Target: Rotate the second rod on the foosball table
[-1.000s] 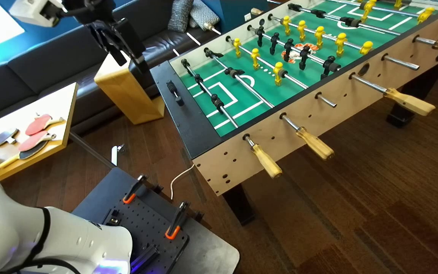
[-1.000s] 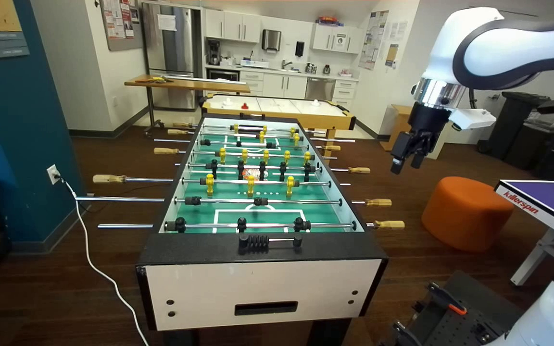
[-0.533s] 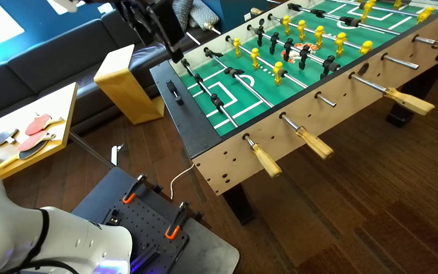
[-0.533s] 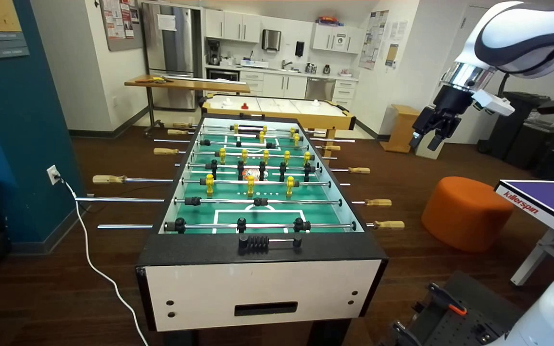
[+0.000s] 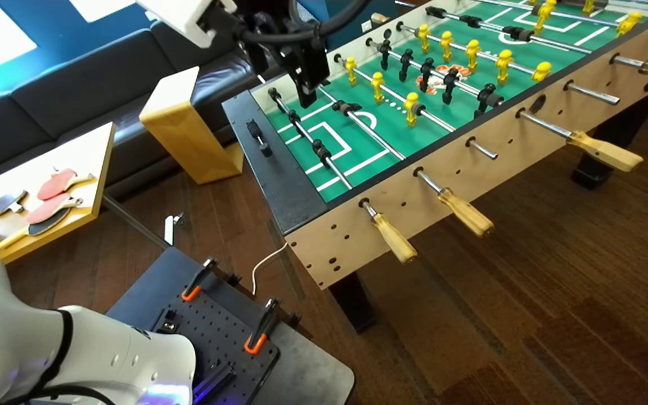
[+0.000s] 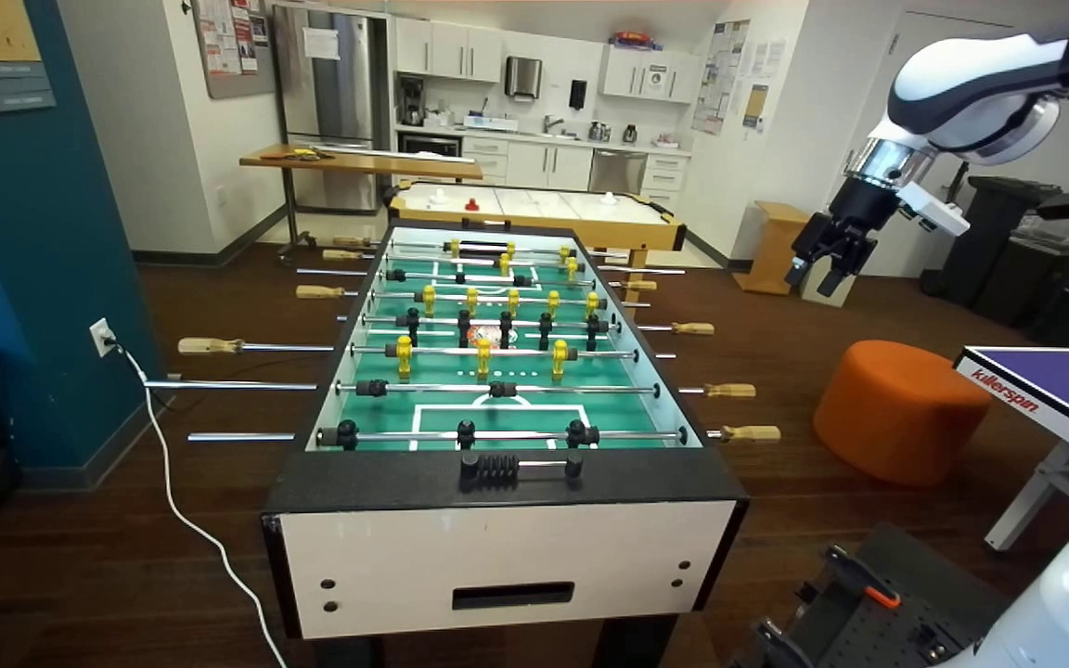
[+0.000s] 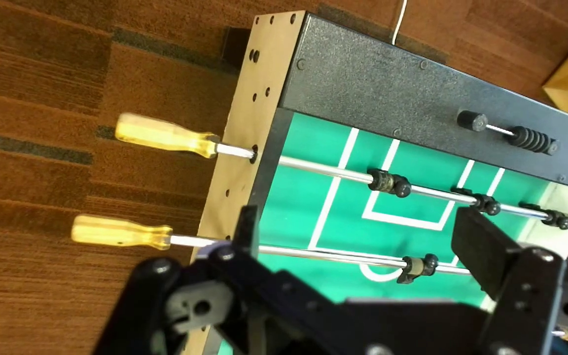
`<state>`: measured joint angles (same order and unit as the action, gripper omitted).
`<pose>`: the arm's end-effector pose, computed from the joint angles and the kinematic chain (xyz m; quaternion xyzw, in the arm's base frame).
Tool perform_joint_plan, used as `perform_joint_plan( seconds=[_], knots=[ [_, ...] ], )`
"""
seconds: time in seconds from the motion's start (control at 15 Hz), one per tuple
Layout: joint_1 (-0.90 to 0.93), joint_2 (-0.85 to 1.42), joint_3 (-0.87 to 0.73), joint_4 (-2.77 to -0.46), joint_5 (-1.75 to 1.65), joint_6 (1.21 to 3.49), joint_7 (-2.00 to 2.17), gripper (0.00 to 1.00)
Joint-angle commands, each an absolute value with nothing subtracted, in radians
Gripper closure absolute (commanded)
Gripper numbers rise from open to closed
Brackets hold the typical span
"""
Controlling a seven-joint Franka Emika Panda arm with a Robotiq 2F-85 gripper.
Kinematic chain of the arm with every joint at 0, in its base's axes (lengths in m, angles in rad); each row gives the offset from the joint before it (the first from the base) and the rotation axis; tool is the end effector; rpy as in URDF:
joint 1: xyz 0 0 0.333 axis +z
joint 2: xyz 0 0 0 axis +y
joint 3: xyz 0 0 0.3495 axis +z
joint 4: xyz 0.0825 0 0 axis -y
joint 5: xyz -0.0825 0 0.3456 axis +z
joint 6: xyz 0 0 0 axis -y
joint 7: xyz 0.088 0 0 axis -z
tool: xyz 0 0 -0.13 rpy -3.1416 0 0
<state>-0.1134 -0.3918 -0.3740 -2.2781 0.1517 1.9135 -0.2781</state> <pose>0.3468 -0.1864 0.5226 -0.9832 0.1159 -0.0505 0.1316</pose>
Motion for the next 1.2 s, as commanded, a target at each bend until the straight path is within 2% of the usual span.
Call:
perform_joint_plan(
  seconds=[0.0, 0.27, 0.67, 1.13],
  knots=[
    [-0.142, -0.390, -0.347, -2.275, 0.163, 1.909, -0.288, 0.00],
    [-0.145, -0.333, -0.369, -2.218, 0.183, 1.926, -0.298, 0.00],
    [-0.172, -0.106, -0.448, -2.009, 0.309, 1.864, -0.412, 0.00],
    [-0.324, 0.170, -0.428, -1.798, 0.559, 1.757, -0.650, 0.00]
  ],
)
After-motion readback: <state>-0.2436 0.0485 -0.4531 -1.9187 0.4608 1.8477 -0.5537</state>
